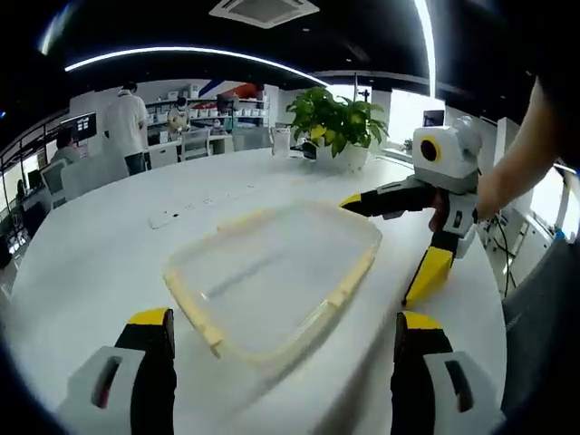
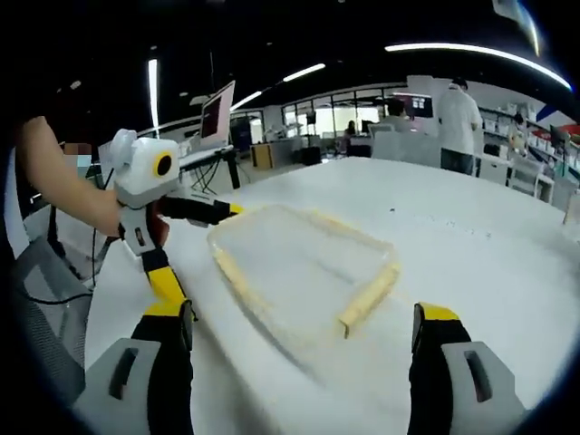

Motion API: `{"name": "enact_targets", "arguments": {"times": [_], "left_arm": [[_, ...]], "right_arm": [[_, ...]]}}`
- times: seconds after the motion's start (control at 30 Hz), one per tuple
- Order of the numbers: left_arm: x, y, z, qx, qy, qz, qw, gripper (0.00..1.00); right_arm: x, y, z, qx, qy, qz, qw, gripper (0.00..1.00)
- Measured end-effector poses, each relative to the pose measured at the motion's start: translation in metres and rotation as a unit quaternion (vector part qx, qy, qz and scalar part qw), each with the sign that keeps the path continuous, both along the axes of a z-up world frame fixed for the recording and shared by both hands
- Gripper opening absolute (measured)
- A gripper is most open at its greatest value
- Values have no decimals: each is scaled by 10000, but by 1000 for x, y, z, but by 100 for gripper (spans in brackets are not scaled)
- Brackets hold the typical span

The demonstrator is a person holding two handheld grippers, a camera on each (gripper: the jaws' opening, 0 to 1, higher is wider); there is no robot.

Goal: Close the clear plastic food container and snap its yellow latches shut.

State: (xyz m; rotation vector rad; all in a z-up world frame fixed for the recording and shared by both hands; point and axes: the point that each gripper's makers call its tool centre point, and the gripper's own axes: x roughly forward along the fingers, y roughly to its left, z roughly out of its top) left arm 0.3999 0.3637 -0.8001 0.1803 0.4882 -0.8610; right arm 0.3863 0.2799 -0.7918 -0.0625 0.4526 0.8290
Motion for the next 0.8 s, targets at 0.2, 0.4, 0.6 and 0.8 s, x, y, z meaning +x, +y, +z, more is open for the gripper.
{"name": "enact_targets", "arguments": {"times": [0.2, 0.4, 0.6, 0.8], "left_arm": [[-5, 1, -2, -27, 76, -5, 10000, 99], [-7, 6, 2, -95, 112, 126, 9998, 98], [-11, 13, 0, -147, 192, 295, 9993, 97], [-18, 18, 1, -263, 244, 490, 9982, 96]], "right_arm": [[-6, -4, 2, 75, 68, -96, 9999, 100], [-10, -7, 2, 126, 133, -147, 9997, 100], [-15, -12, 3, 141, 189, -233, 9995, 99], [-23, -18, 2, 240, 281, -434, 9984, 97]]}}
